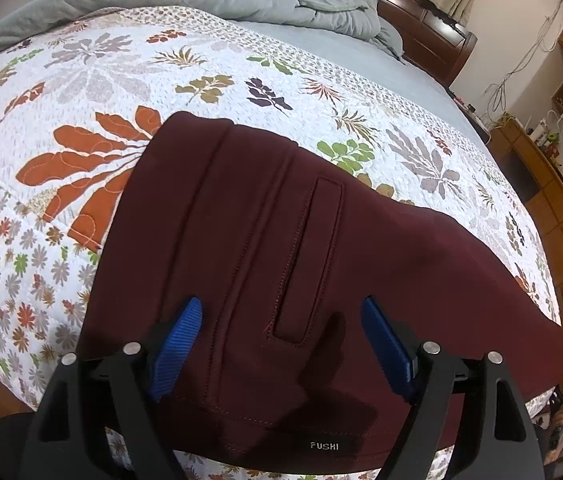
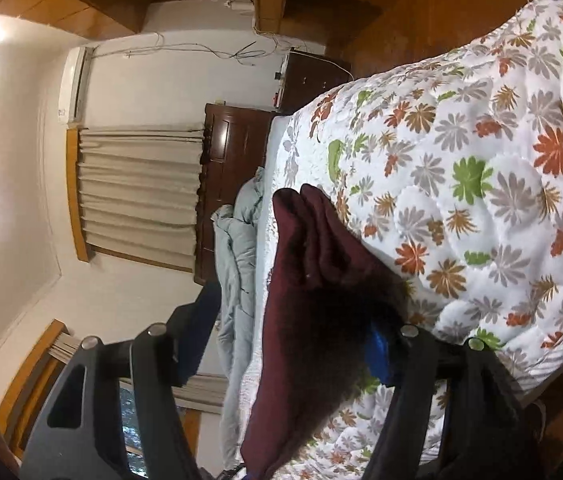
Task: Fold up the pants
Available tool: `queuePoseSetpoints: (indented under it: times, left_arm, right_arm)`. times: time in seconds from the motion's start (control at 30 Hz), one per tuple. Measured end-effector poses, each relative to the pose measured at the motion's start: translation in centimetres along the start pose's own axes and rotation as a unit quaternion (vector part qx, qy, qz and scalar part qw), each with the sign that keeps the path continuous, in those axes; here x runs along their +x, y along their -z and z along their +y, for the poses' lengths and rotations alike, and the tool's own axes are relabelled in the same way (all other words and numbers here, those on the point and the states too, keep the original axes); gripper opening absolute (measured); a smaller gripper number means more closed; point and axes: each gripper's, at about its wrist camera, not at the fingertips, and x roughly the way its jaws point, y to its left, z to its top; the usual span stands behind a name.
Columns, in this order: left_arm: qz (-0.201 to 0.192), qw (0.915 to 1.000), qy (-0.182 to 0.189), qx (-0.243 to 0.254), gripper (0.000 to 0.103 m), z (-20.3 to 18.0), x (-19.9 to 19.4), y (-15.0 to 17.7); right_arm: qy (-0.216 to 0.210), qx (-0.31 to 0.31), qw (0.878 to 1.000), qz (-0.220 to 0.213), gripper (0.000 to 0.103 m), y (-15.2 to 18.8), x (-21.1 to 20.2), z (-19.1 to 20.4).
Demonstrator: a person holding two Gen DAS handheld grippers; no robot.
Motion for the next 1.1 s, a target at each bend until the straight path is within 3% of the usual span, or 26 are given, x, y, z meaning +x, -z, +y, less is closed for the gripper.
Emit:
queuePoseSetpoints:
  times: [0.03, 0.1, 0.47, 0.6, 0.87, 1.1]
  left_arm:
    - [0.0, 1.0, 0.001, -0.002, 0.083, 0.0, 0.0, 0.0]
    - [0.0, 1.0, 0.002, -0.005, 0.083, 0.0, 0.0, -0.1]
    - [-0.006, 0.9994, 0.024, -0.022, 0.082, 0.7, -0.6, -0.1]
    - [-0.007, 0.9991, 0.034, -0.026, 0.082, 0.9, -0.7, -0.1]
    - [-0.013, 0.9981, 0.051, -0.031, 0.082, 1.3, -0.9, 0.0]
    - [-0.016, 0.997, 0.066, -0.039, 0.083, 1.7, -1.1, 0.1]
  right_arm:
    - [0.011, -0.005, 1.0, 0.001, 0.051, -0.1, 0.1, 0.1]
    - [0.03, -0.006, 1.0, 0.006, 0.027, 0.0, 0.0, 0.4]
    - [0.123, -0.077, 0.989, 0.009, 0.022, 0.7, 2.1, 6.6]
    - [0.171, -0.137, 0.976, 0.006, 0.022, 1.8, 3.1, 11.2]
    - [0.21, -0.253, 0.944, 0.008, 0.022, 5.2, 6.8, 20.7]
    - [0.225, -0.324, 0.919, 0.013, 0.022, 8.5, 7.5, 24.0]
